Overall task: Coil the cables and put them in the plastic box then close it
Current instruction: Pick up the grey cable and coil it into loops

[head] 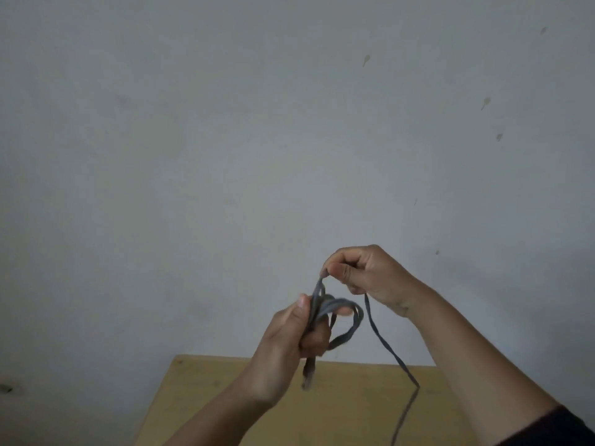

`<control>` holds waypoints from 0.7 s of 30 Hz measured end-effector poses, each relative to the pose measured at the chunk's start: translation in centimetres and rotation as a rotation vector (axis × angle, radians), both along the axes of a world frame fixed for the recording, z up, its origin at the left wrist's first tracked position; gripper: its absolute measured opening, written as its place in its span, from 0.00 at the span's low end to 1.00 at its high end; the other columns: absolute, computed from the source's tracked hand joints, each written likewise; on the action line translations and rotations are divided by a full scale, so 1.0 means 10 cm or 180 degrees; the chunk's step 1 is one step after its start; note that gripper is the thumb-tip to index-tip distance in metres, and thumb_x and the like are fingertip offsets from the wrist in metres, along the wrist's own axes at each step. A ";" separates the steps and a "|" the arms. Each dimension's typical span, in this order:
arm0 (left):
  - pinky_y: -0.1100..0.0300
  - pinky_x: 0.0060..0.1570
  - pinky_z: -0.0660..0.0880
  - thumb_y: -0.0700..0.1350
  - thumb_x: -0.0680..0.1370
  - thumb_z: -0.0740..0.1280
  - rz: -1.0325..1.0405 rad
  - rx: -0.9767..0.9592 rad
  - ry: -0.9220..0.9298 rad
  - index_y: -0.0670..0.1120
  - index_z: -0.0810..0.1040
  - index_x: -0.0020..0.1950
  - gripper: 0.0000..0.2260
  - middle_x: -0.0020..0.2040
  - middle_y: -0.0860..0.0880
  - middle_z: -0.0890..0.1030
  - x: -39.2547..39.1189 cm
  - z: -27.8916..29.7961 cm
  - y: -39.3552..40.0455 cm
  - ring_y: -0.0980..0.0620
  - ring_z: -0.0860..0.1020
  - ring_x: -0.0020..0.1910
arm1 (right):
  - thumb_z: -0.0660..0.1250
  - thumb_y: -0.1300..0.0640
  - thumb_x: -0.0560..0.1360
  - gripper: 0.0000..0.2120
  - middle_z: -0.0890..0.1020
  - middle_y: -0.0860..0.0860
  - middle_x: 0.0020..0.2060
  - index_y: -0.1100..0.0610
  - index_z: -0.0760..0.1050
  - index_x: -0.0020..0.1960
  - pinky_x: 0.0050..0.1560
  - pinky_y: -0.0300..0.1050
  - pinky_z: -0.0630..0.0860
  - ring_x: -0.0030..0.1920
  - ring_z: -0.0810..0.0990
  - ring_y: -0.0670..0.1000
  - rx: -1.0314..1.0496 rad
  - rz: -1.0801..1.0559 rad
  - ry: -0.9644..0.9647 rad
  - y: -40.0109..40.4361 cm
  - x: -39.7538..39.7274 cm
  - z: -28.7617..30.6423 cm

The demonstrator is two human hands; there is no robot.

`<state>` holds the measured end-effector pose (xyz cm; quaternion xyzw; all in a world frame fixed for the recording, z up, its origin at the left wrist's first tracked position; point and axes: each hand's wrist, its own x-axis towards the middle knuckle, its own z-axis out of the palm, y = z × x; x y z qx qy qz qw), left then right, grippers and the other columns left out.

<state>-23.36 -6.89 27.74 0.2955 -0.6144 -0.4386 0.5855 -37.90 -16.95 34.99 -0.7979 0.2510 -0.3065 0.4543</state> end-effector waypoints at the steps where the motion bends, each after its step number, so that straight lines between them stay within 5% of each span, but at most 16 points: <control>1: 0.60 0.30 0.58 0.58 0.79 0.48 -0.0117 0.0058 0.0296 0.38 0.78 0.51 0.28 0.27 0.57 0.61 0.02 0.05 -0.04 0.55 0.58 0.26 | 0.67 0.49 0.72 0.08 0.75 0.51 0.30 0.51 0.83 0.42 0.30 0.37 0.62 0.30 0.67 0.50 0.0118 -0.0100 -0.0128 -0.01 0.04 -0.09; 4: 0.63 0.34 0.62 0.58 0.79 0.50 -0.0273 0.0075 0.1097 0.41 0.79 0.51 0.26 0.28 0.56 0.61 0.10 0.22 -0.17 0.57 0.59 0.26 | 0.62 0.55 0.78 0.13 0.70 0.44 0.23 0.47 0.83 0.41 0.27 0.38 0.60 0.24 0.64 0.46 0.0250 -0.0471 -0.0198 0.03 0.16 -0.35; 7: 0.62 0.37 0.65 0.59 0.77 0.52 0.0099 0.0120 0.1548 0.45 0.80 0.54 0.24 0.28 0.55 0.62 0.23 0.37 -0.29 0.56 0.60 0.28 | 0.58 0.52 0.80 0.12 0.69 0.44 0.21 0.42 0.80 0.49 0.27 0.38 0.62 0.24 0.64 0.45 -0.0301 -0.0553 0.0586 0.18 0.22 -0.53; 14: 0.57 0.39 0.60 0.55 0.82 0.47 0.1480 0.0257 0.0470 0.51 0.77 0.53 0.20 0.31 0.54 0.61 0.34 0.20 -0.42 0.54 0.62 0.32 | 0.56 0.51 0.80 0.13 0.71 0.48 0.29 0.57 0.76 0.51 0.29 0.40 0.63 0.26 0.66 0.47 -0.0956 -0.0295 0.1780 0.41 0.23 -0.33; 21: 0.55 0.43 0.64 0.50 0.83 0.48 0.1562 0.0448 0.0578 0.49 0.74 0.48 0.16 0.28 0.58 0.70 0.29 0.05 -0.47 0.54 0.67 0.34 | 0.59 0.52 0.78 0.10 0.72 0.48 0.35 0.57 0.75 0.51 0.33 0.44 0.68 0.32 0.71 0.49 -0.1138 -0.0089 0.2556 0.55 0.24 -0.22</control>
